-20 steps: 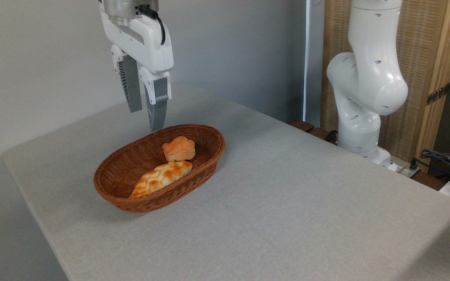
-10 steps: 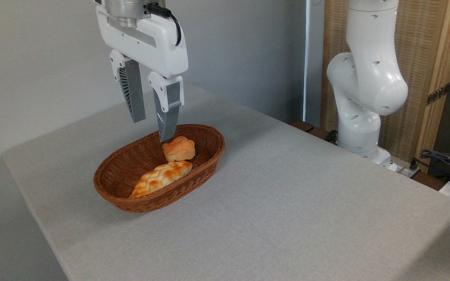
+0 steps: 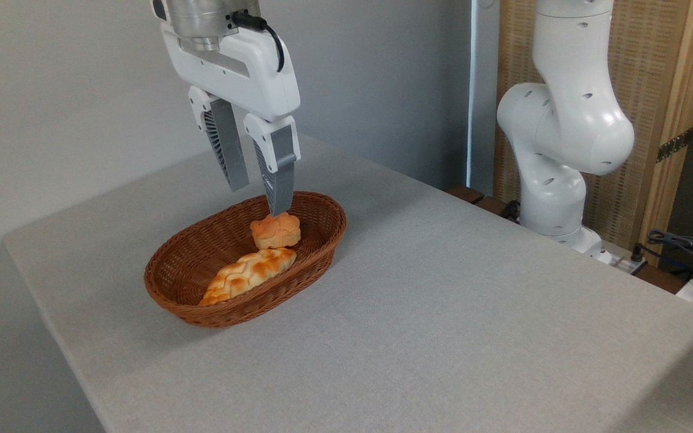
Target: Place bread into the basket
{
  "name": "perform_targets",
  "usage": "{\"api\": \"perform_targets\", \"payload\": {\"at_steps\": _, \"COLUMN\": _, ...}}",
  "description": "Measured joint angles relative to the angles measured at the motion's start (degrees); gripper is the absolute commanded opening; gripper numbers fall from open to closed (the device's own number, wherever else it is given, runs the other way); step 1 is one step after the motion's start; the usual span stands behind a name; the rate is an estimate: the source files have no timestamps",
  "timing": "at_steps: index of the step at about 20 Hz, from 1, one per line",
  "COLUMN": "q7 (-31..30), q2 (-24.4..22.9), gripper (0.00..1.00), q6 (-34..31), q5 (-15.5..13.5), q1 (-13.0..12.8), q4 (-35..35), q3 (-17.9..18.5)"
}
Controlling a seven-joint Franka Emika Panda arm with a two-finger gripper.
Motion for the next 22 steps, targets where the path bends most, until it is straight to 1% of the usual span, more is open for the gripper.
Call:
{"api": "perform_targets", "payload": {"at_steps": 2, "q7": 0.0, "q2": 0.0, "gripper": 1.00, "q6": 0.0, "q5": 0.3, "q1": 0.2, "q4": 0.0, "q3": -0.3}}
{"api": "perform_targets", "payload": {"at_steps": 3, "q7": 0.0, "q2": 0.0, "gripper": 1.00, "q6": -0.1, "q5": 0.3, "q1": 1.1, "q4": 0.0, "q3": -1.1}}
{"api": "perform_targets", "payload": {"at_steps": 5, "q7": 0.1, "q2": 0.0, "gripper": 1.00, "q6": -0.1, "q5": 0.3, "q1": 3.9, "q4": 0.0, "q3": -3.9}}
{"api": "perform_targets", "payload": {"at_steps": 7, "q7": 0.1, "q2": 0.0, "gripper": 1.00, "q6": -0.1, "q5": 0.3, "q1": 5.3, "q4": 0.0, "q3": -5.3}}
{"api": "perform_targets", "payload": {"at_steps": 9, "q7": 0.1, "q2": 0.0, "gripper": 1.00, "q6": -0.1, "q5": 0.5, "q1": 5.6, "q4": 0.0, "q3": -5.5}}
{"api": "perform_targets", "payload": {"at_steps": 13, "q7": 0.1, "q2": 0.0, "gripper": 1.00, "q6": -0.1, "q5": 2.1, "q1": 5.8, "q4": 0.0, "q3": -5.5}}
{"api": "perform_targets", "payload": {"at_steps": 22, "q7": 0.1, "q2": 0.0, "gripper": 1.00, "q6": -0.1, "q5": 2.2, "q1": 5.8, "q4": 0.0, "q3": -5.5}}
